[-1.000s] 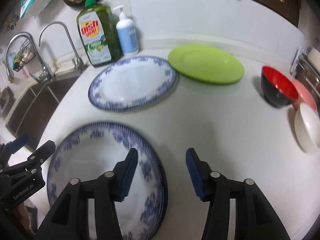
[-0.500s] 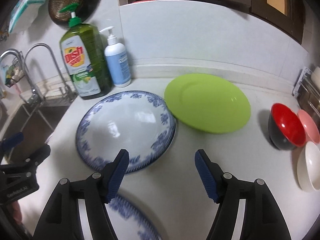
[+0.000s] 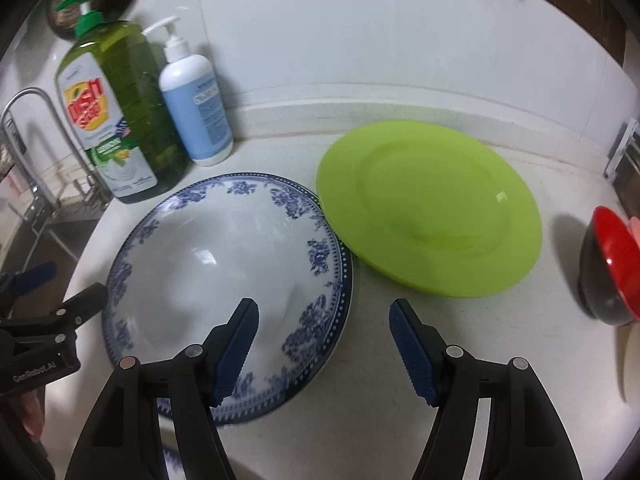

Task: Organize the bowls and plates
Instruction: 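Close both tools on the rim of the smaller blue-patterned plate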

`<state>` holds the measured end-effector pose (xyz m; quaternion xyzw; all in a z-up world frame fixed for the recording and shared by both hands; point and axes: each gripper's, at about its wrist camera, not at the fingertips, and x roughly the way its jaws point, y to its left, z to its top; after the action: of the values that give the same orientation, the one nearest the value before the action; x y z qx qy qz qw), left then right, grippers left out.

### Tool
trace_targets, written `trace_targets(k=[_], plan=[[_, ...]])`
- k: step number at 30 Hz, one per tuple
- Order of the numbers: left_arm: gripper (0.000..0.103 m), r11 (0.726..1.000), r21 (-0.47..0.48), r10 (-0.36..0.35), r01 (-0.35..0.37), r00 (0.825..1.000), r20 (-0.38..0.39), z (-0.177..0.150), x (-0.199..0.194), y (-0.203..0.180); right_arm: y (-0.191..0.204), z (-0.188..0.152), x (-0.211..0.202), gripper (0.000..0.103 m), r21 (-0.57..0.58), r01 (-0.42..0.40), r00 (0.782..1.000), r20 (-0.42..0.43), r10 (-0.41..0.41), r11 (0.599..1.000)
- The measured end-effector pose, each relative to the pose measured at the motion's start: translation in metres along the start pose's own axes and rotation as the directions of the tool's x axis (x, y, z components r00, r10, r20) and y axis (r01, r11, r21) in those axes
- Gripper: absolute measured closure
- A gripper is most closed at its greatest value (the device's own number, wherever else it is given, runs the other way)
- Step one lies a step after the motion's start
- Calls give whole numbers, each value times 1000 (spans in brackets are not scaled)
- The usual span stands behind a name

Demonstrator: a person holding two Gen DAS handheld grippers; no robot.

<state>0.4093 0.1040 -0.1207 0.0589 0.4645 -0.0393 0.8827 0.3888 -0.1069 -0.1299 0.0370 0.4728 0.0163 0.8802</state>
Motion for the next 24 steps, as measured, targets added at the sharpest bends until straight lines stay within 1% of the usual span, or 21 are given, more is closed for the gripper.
trace_targets(k=[2, 6, 12, 15, 17, 21, 23, 24], plan=[[14, 1000, -1, -5, 5, 1000, -14, 3, 9, 0, -2, 1, 8, 35, 13, -5, 1000, -12, 5, 1000], [17, 1000, 6, -22, 22, 999, -35, 11, 26, -3, -4, 2, 21, 42, 28, -13, 999, -34, 14, 1000], [25, 999, 12, -45, 45, 997, -65, 18, 42, -6, -4, 7, 31, 47, 33, -21, 998, -54, 22, 999], [27, 998, 15, -52, 54, 995, -82, 21, 49, -7, -3, 10, 37, 53, 30, -23, 997, -72, 25, 999], [33, 998, 16, -56, 58, 994, -92, 23, 53, -7, -3, 12, 39, 56, 25, -17, 997, -71, 19, 1000], [40, 997, 12, -70, 71, 993, -95, 27, 58, -6, -2, 15, 41, 60, 12, -16, 997, -74, 17, 1000], [47, 997, 8, -81, 82, 992, -97, 30, 59, -6, -2, 16, 41, 62, 9, -12, 997, -74, 13, 1000], [50, 996, 6, -89, 90, 991, -95, 30, 59, -5, -2, 16, 41, 65, 5, -9, 997, -75, 10, 1000]])
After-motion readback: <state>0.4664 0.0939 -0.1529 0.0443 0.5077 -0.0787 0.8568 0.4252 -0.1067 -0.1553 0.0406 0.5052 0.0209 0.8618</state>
